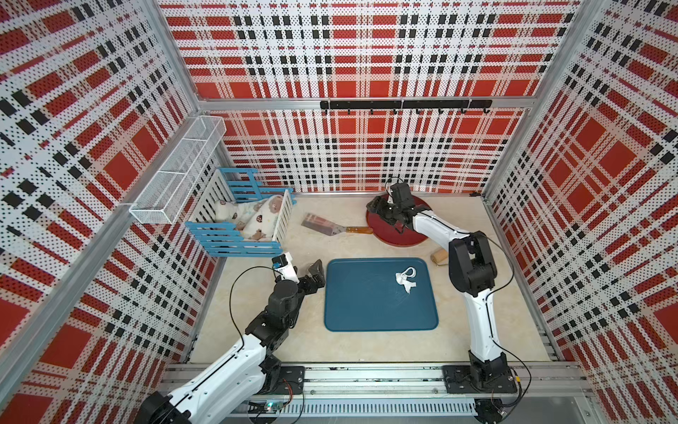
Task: Roll out the dumpling wrappers from the dough
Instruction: Place the spatula at the center of the board, then reset both arms
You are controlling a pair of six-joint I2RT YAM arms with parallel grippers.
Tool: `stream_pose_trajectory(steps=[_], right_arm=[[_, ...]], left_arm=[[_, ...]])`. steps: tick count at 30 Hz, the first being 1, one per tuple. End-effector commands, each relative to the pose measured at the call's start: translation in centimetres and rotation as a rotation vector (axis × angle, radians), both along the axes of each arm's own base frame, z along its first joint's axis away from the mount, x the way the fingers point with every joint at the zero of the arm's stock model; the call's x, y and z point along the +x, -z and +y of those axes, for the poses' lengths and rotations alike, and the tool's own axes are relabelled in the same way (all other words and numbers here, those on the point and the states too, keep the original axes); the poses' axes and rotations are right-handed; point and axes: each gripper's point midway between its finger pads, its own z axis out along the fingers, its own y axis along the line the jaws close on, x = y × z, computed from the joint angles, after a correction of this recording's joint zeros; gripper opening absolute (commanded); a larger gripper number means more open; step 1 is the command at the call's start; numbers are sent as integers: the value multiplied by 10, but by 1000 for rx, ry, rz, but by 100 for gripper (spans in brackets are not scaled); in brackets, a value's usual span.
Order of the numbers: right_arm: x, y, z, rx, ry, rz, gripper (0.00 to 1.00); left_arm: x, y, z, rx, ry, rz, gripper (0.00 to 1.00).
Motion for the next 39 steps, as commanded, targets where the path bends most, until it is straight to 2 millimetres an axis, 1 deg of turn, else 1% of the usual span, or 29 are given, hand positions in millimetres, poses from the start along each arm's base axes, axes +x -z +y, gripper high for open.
stream_pose_trajectory(steps=[1, 4, 9, 11, 12, 14, 15, 17, 20, 21, 23, 25, 26, 27, 28, 29, 32, 36, 37, 38, 39], right_arm=[[-13, -73, -38, -12, 26, -151, 77], [-41, -87, -70, -74, 38, -189, 78], [-94, -114, -126, -297, 92, -289, 79], [-118, -131, -147, -394, 119, -374, 79], [-130, -137, -156, -436, 141, -406, 79], [-154, -147, -181, -516, 219, -464, 81], [-165, -154, -194, -549, 265, -494, 83], [-188, -158, -217, -614, 352, -542, 89], [-215, -148, -240, -661, 445, -573, 90], [-221, -146, -244, -670, 456, -583, 90], [-232, -133, -254, -689, 501, -580, 90], [-241, -121, -270, -712, 584, -547, 91], [-246, -113, -280, -721, 642, -517, 92], [-253, -105, -292, -730, 724, -475, 98], [-257, -100, -301, -751, 771, -455, 99], [-259, -96, -303, -769, 779, -451, 99], [-256, -90, -300, -823, 720, -465, 99], [-252, -85, -298, -856, 700, -469, 99], [-250, -83, -299, -868, 696, -466, 99], [-248, -82, -298, -879, 688, -465, 99], [-244, -81, -295, -891, 664, -466, 99]], left_arm=[[6, -17, 8, 3, -43, -30, 99], [8, -23, 10, 15, -52, -59, 99], [10, -39, 19, 65, -88, -130, 99], [11, -45, 26, 80, -128, -161, 99], [11, -49, 30, 86, -151, -176, 99], [11, -56, 42, 95, -225, -206, 99], [11, -60, 46, 105, -249, -221, 99], [12, -67, 55, 178, -299, -247, 99], [12, -79, 59, 263, -323, -299, 99], [12, -82, 60, 291, -326, -320, 99], [11, -87, 61, 339, -336, -354, 99], [14, -87, 61, 389, -336, -355, 99], [16, -86, 60, 413, -332, -349, 99], [18, -85, 60, 443, -331, -341, 99], [19, -82, 60, 481, -328, -330, 99], [20, -80, 63, 506, -339, -320, 99], [22, -75, 79, 541, -379, -307, 99], [24, -65, 105, 515, -425, -299, 99], [25, -62, 107, 504, -421, -302, 99], [26, -57, 119, 501, -441, -297, 99], [28, -52, 122, 492, -428, -302, 99]])
